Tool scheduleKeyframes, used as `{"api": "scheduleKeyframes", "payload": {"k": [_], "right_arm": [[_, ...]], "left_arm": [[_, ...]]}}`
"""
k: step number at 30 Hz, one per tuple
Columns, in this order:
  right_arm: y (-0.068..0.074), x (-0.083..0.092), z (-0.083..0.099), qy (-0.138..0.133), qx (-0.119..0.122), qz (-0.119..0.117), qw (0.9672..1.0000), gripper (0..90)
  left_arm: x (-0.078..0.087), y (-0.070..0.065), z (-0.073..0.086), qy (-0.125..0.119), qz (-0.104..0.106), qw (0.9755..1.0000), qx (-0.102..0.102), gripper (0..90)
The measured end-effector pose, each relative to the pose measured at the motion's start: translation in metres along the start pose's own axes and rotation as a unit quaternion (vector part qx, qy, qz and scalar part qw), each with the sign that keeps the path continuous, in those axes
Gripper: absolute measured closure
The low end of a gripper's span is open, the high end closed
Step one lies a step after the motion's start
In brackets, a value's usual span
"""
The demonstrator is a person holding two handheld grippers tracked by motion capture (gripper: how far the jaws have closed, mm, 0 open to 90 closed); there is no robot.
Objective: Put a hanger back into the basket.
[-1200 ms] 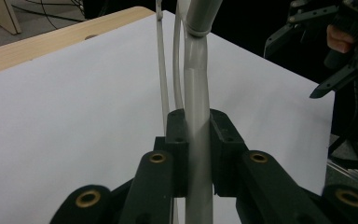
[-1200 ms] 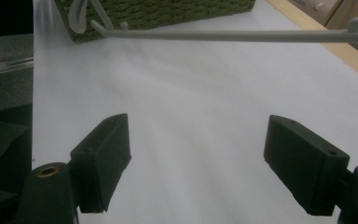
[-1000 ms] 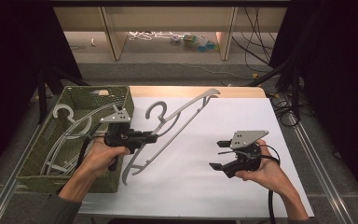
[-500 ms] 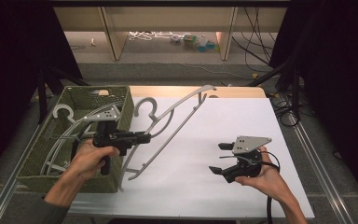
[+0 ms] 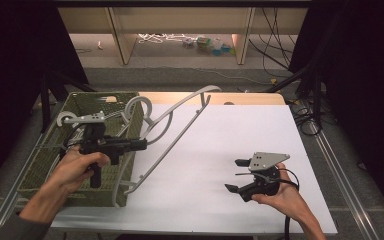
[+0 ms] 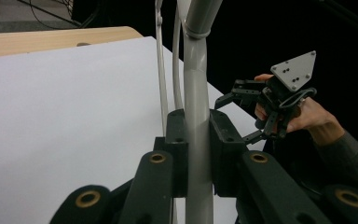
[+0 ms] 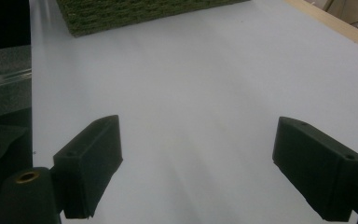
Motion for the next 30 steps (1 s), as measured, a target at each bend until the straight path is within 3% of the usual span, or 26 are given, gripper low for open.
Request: {"api": "scheduleKeyframes", "payload": {"k": [3,6,7,14,16,24,30], "right_arm": [[0.0,-0.001,0.001,-0.005,0.001,-0.001,1.0,16.3],[0.0,-0.001,0.002,-0.003,0.001,-0.002,1.0,16.2],[0.001,-0.001,0.002,-0.002,0.0,-0.002,1.0,16.2],[0.003,-0.001,0.005,0.002,-0.001,-0.005,1.0,16.3],[0.002,0.0,0.005,0.001,-0.002,-0.003,1.0,16.3],[0.001,0.001,0.009,0.005,-0.002,-0.004,1.0,16.4],[0.001,-0.001,0.01,0.006,-0.003,-0.003,1.0,16.4]], "left_arm": [[0.012,0.0,-0.004,-0.004,-0.001,1.0,0.007,79.4],[0.023,0.002,-0.008,-0.005,-0.022,0.9997,-0.001,79.4],[0.026,0.003,-0.011,-0.011,-0.02,0.9997,-0.006,79.4],[0.049,0.004,-0.017,-0.023,-0.02,0.9995,0.006,79.4],[0.054,0.01,-0.019,-0.025,-0.034,0.9991,-0.001,79.4],[0.083,0.034,-0.028,-0.046,-0.058,0.9973,0.007,79.4],[0.103,0.057,-0.034,-0.048,-0.092,0.9946,0.001,79.4]]}}
Point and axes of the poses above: each handheld gripper's, and its own axes: x roughly backward along the jaws, z roughly out of its underside, y roughly to its left, the point moved 9 cm from there along -x, roughly forward along the jaws
